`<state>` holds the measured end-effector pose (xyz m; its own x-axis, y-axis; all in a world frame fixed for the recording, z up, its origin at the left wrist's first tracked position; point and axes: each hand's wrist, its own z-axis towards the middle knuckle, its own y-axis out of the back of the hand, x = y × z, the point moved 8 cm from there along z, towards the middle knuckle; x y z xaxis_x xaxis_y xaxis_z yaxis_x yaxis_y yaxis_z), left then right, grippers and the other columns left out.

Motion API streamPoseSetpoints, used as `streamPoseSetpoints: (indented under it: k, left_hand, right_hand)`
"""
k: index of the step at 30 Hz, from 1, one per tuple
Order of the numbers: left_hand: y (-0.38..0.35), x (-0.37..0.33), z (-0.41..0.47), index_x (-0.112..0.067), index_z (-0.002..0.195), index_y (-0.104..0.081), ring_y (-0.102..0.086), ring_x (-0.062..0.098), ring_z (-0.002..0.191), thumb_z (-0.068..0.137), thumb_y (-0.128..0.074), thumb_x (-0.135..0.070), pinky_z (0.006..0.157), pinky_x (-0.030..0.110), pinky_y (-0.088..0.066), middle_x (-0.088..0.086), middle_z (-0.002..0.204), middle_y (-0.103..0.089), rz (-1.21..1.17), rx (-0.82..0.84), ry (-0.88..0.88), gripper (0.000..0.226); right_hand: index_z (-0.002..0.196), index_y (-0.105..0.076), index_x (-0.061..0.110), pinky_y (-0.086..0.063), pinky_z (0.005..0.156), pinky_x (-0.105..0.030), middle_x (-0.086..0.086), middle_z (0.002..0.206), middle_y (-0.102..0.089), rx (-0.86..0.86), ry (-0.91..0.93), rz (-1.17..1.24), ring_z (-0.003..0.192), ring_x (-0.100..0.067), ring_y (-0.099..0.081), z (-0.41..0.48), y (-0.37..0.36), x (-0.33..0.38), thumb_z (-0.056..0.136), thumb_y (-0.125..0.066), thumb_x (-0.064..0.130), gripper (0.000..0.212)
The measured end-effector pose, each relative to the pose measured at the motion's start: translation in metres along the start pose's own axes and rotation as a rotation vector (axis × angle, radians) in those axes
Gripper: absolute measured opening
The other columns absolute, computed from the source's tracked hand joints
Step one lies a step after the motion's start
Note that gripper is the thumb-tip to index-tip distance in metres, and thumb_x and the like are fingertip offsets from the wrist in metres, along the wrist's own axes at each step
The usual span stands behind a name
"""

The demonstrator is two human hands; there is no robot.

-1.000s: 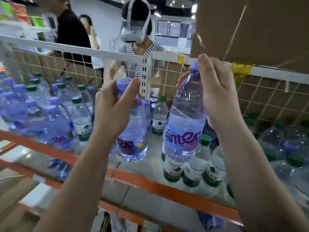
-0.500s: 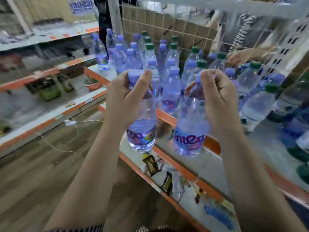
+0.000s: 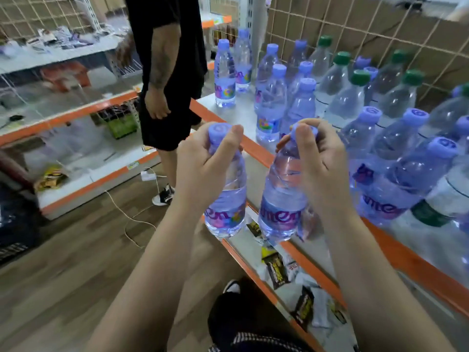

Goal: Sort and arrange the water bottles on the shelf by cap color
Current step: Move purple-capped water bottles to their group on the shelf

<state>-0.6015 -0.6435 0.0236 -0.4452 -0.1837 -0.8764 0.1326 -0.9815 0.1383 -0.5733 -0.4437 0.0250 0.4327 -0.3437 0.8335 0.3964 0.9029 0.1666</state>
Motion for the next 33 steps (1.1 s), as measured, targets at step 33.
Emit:
streamPoseSetpoints:
  k: [33]
  left_hand:
    - [-0.080, 0.171, 0.342, -0.008, 0.076, -0.063, -0.057, 0.011, 0.067, 0.092, -0.053, -0.045, 0.066, 0.021, -0.043, -0.003, 0.070, -0.061, -0.286, 0.537, -0.218, 0.042]
  right_hand:
    - [0.113, -0.050, 0.006, -0.043, 0.075, -0.035, -0.010, 0.096, -0.066, -0.521, -0.281, -0.549, 0.082, -0.022, -0.057, 0.226, -0.146, -0.125, 0.104, -0.042, 0.030, 0.027]
